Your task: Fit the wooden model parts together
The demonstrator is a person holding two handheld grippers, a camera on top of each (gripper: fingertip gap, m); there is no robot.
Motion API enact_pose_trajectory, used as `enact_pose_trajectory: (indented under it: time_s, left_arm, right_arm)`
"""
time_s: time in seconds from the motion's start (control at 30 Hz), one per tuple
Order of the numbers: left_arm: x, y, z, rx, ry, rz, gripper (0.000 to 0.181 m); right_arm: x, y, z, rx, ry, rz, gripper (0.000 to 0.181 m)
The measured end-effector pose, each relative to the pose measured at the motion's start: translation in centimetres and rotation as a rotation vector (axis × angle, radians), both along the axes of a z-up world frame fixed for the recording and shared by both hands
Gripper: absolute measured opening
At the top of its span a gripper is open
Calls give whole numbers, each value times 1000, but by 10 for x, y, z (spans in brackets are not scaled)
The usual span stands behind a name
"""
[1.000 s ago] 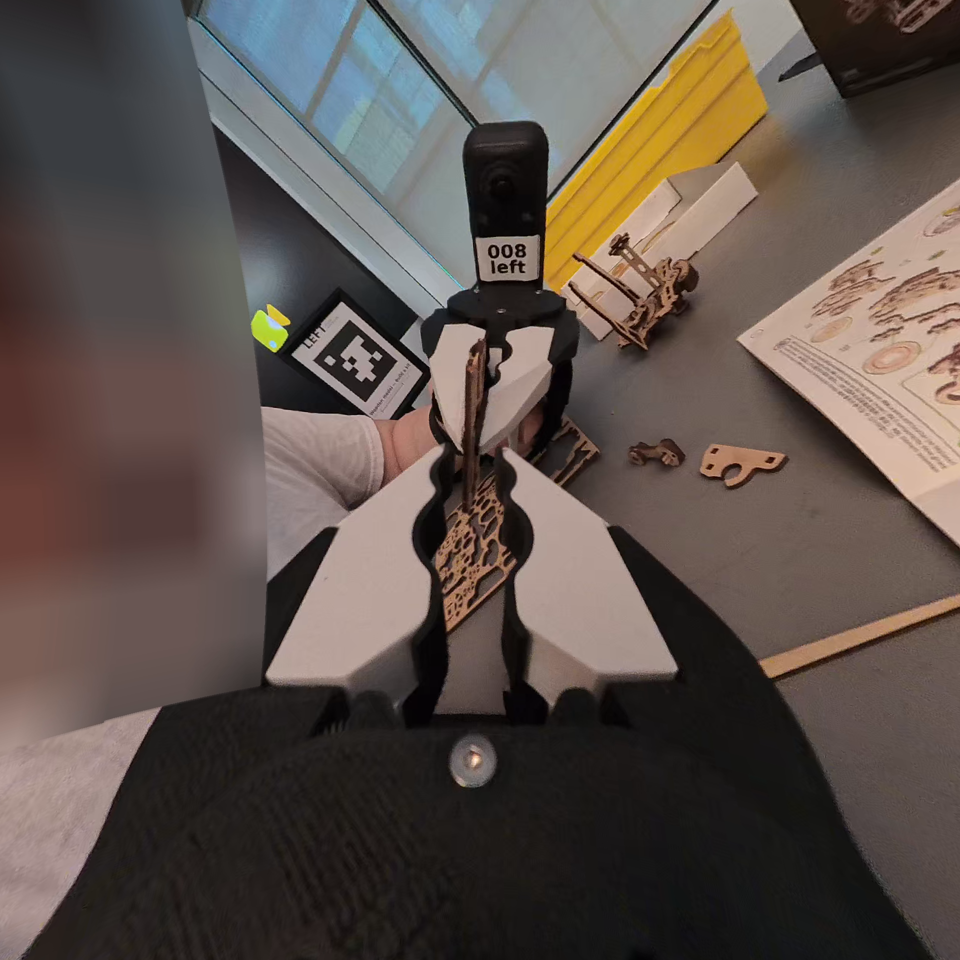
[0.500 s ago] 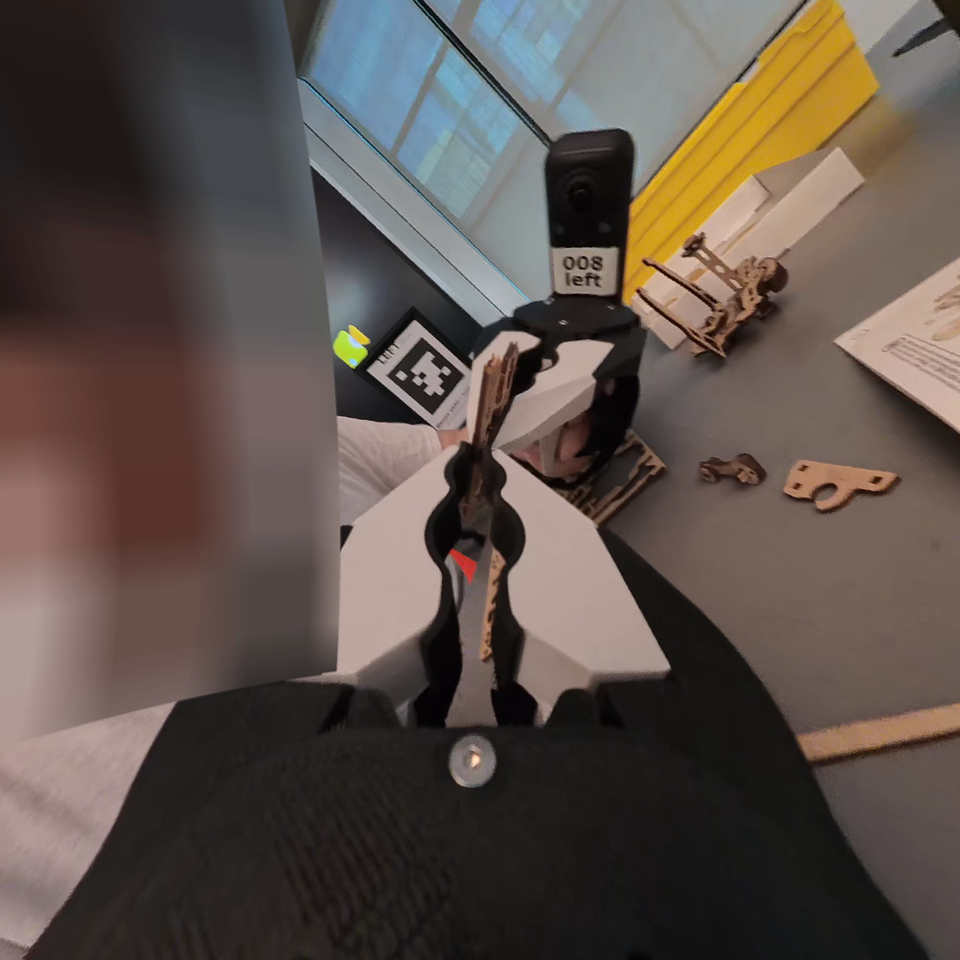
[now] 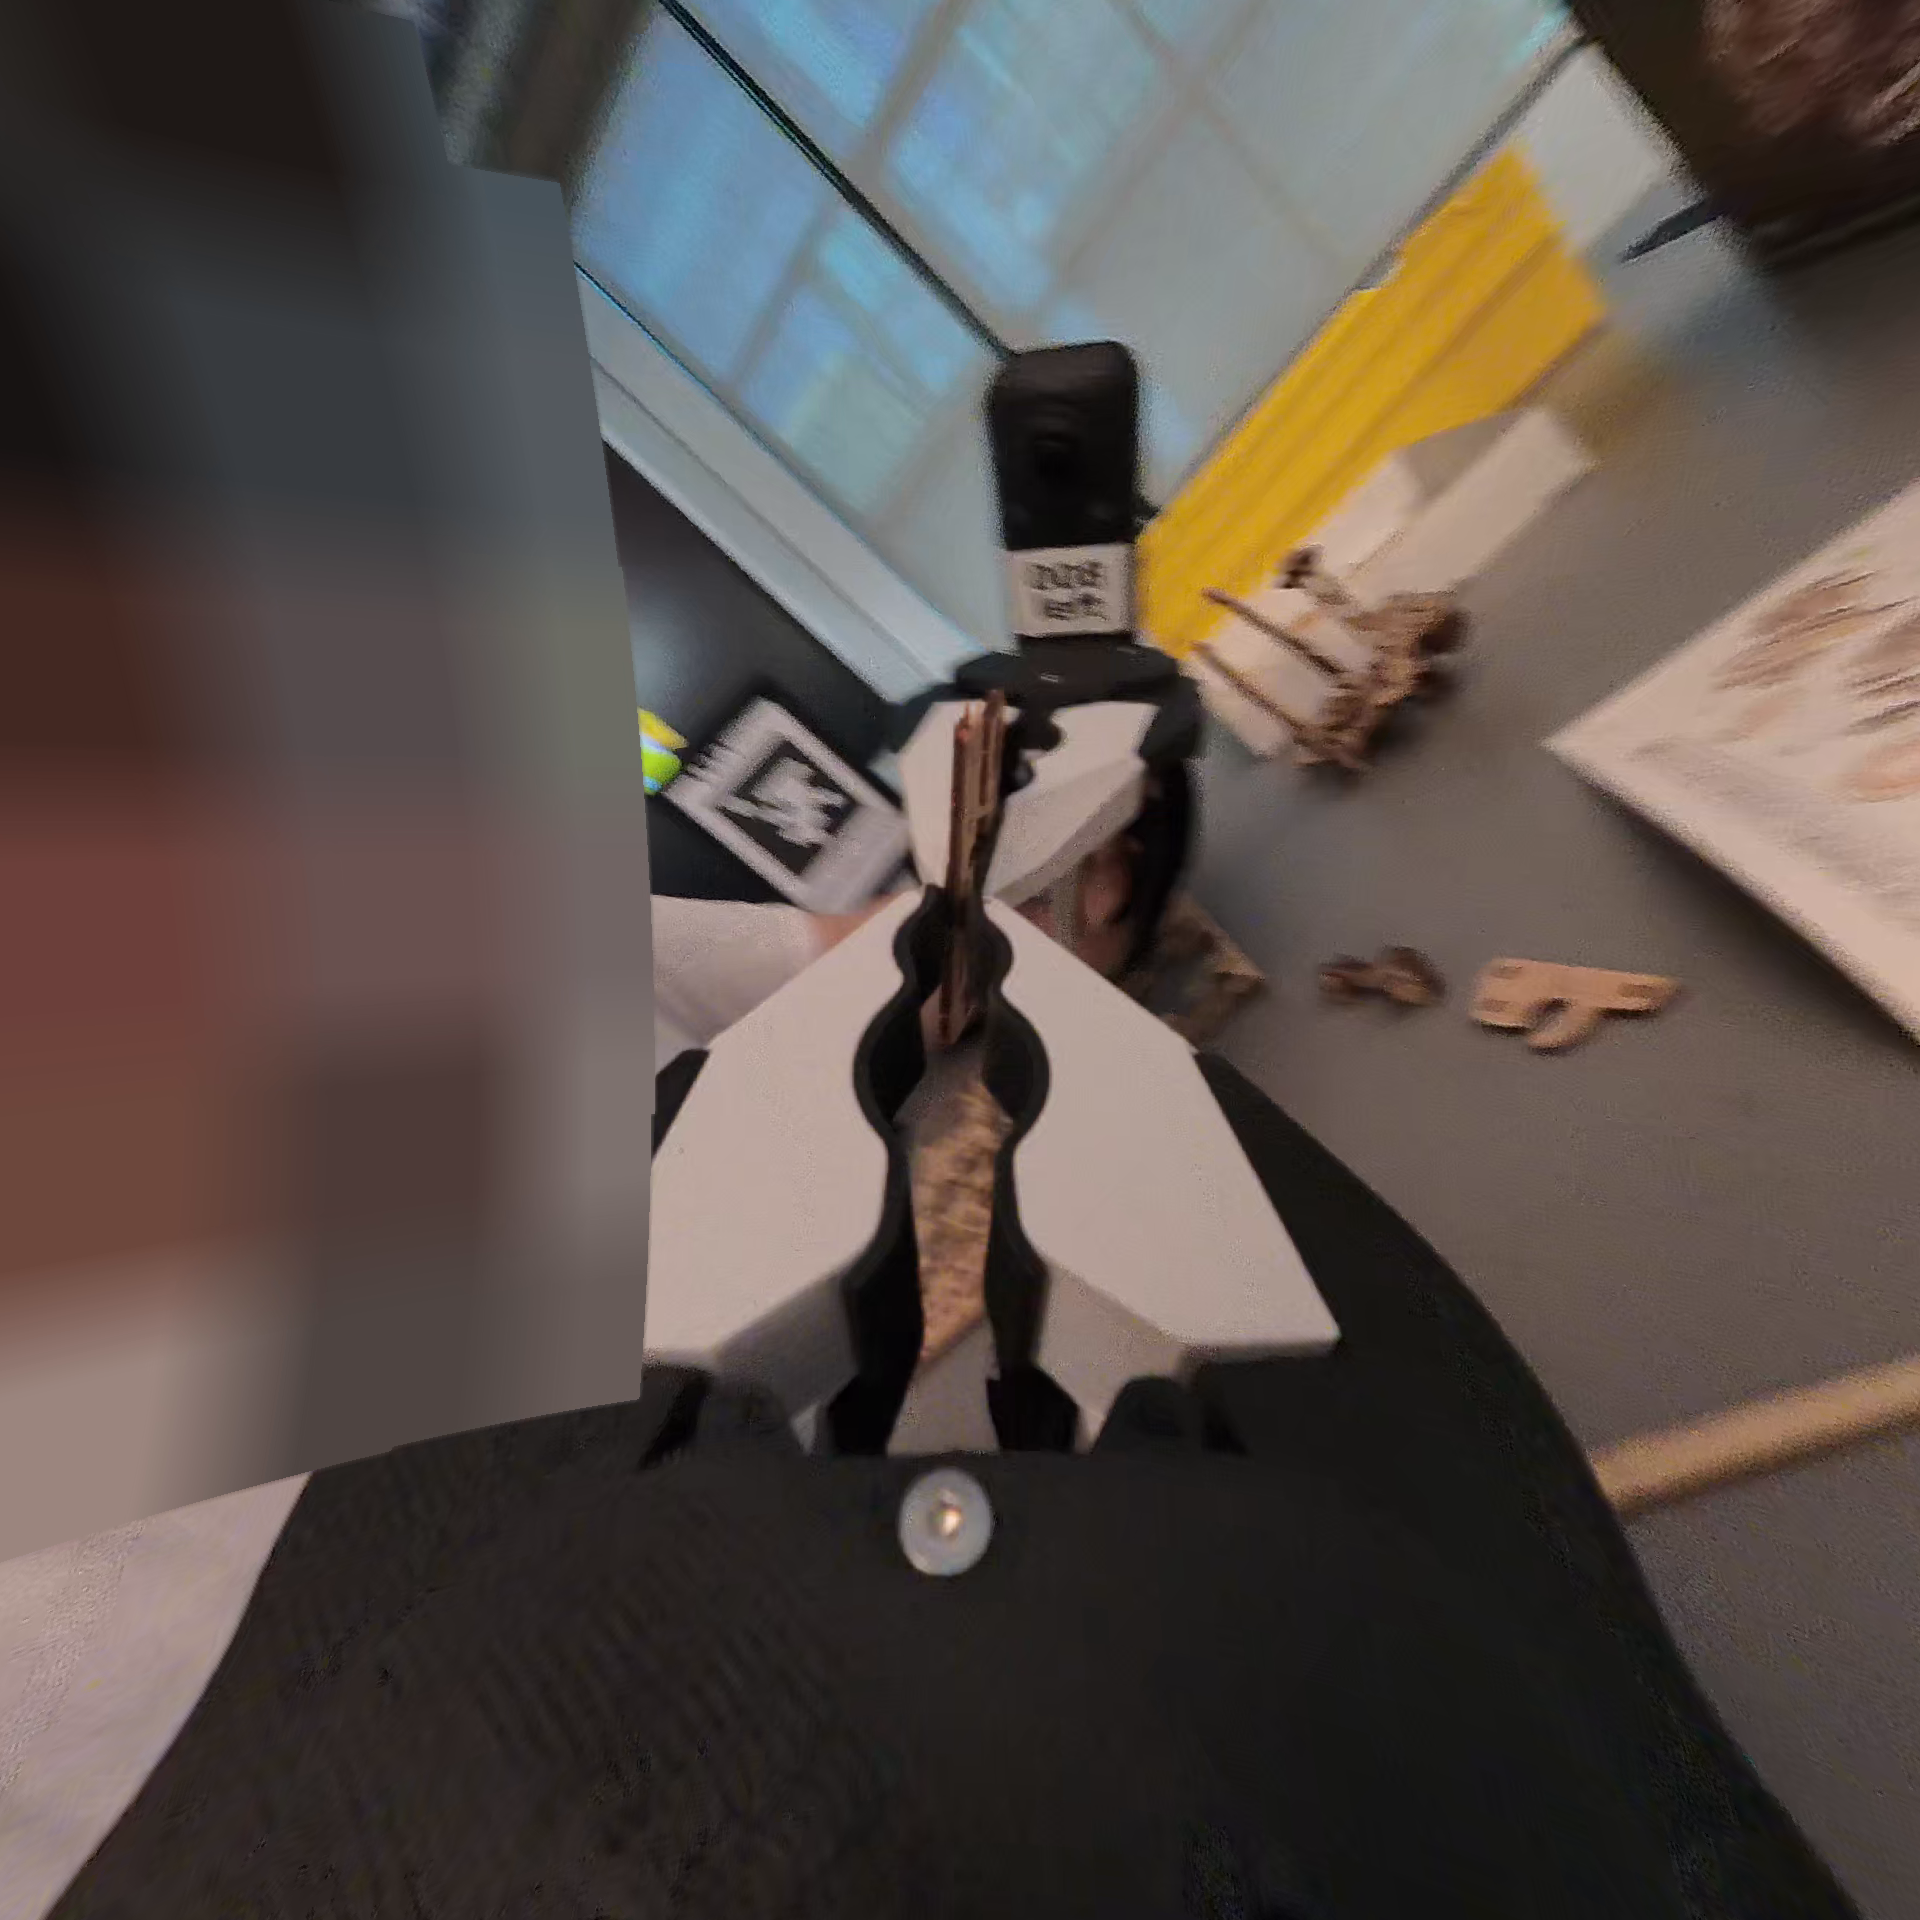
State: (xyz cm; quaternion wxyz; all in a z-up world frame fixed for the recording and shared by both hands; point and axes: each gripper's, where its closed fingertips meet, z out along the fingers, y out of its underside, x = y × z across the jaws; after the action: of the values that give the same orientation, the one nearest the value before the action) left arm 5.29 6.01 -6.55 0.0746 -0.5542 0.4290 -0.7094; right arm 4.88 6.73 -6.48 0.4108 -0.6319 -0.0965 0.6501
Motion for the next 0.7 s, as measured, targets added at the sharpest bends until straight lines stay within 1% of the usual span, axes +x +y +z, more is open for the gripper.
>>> enact_pose_trajectory:
  time_s: [0.03,0.1,0.13,0.23,0.37,0.5,0.7]
  left_arm:
    - [2,2,-6,61,31,32,0]
    - [5,4,-13,136,60,72,0]
    - [5,4,-13,148,62,80,0]
    - [6,1,-11,160,59,86,0]
    - [7,3,-15,243,76,125,0]
    - [8,3,-14,262,70,140,0]
    - [9,4,-17,272,83,155,0]
  right_arm:
    - [2,3,-6,26,-111,-48,0]
    - [4,4,-13,88,-299,-114,0]
    - [4,4,-13,104,-339,-127,0]
    - [6,1,-11,81,-309,-103,0]
    - [7,4,-15,86,-344,-128,0]
    - [8,3,-14,94,-359,-133,0]
    - [10,5,-16,61,-337,-132,0]
